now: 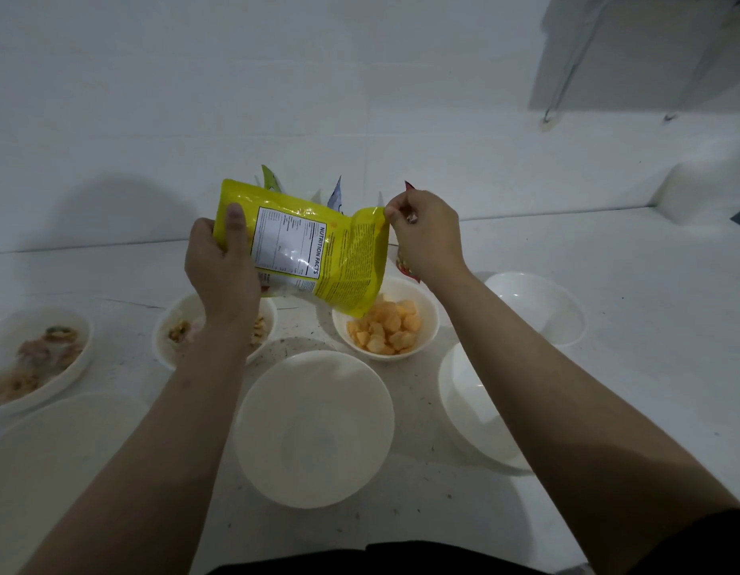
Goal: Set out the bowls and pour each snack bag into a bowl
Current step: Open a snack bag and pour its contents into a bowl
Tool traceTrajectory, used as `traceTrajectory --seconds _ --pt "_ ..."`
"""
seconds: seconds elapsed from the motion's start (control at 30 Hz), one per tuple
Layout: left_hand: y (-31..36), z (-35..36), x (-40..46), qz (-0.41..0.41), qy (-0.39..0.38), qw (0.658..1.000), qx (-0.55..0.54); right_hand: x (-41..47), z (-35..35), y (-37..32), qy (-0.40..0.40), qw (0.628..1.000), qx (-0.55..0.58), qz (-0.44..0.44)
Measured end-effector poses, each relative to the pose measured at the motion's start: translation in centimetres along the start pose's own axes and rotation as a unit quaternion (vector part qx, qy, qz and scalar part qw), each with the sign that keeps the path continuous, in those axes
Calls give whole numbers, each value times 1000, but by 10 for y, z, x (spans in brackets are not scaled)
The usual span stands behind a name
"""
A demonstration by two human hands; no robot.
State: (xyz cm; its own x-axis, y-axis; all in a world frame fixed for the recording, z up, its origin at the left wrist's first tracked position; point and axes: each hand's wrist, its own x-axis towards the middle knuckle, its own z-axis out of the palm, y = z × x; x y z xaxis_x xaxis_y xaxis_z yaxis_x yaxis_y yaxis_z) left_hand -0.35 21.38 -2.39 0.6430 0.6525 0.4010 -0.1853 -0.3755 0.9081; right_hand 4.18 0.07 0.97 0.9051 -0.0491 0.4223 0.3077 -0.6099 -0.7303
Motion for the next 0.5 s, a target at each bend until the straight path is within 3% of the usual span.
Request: traceTrajectory --seconds 0.5 --pt "-5 2 6 -1 -1 1000 -5 -4 -2 6 0 1000 -1 8"
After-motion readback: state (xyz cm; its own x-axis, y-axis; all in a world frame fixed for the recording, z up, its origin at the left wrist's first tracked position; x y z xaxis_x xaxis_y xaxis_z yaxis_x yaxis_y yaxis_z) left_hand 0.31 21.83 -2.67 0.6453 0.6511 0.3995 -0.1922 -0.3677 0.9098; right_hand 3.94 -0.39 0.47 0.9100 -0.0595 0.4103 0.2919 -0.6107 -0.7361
